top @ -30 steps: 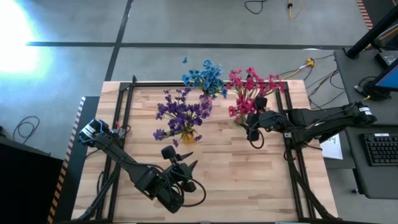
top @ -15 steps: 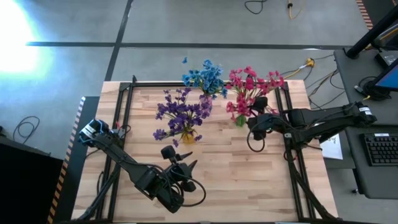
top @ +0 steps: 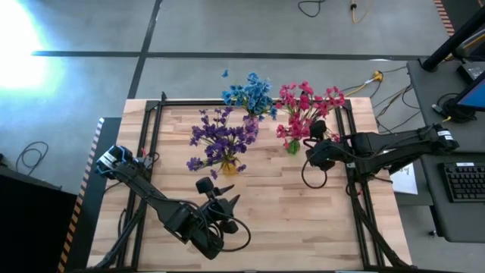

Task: Sort flowers into vase by color
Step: Put the pink flowers into the green vase

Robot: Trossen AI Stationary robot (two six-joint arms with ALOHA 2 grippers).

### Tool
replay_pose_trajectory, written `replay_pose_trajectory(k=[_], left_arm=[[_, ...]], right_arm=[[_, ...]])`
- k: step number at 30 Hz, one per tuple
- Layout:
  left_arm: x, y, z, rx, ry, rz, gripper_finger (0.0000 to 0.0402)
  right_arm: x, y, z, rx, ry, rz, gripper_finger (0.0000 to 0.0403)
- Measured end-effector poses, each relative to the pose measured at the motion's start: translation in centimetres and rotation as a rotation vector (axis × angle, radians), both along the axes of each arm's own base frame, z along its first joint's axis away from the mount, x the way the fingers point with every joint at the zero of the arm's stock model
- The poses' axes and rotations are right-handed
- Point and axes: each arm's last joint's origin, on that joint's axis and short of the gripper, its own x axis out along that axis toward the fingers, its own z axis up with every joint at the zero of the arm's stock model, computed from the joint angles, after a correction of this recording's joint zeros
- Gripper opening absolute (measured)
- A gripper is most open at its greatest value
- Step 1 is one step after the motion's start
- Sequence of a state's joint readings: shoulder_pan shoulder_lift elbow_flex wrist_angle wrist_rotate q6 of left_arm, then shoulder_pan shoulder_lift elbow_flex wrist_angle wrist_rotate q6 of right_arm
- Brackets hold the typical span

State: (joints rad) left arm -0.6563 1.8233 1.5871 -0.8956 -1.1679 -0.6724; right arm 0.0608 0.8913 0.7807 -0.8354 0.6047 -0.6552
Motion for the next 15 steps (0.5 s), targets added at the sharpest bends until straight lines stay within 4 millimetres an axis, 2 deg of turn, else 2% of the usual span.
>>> replay_pose_trajectory(k=[9,15], left_arm=[[0.0,0.0,-0.06,0.003,0.002,0.001,0.0154],[-0.05,0.04,-0.14,0.01,0.01,0.002,0.0154]], right_arm=[[-0.66,-0.04,-0.38,-0.038,0.124,0.056,0.0359],[-1.01,-0.05,-0.54,-0.098,0.244,0.161,0.0359]])
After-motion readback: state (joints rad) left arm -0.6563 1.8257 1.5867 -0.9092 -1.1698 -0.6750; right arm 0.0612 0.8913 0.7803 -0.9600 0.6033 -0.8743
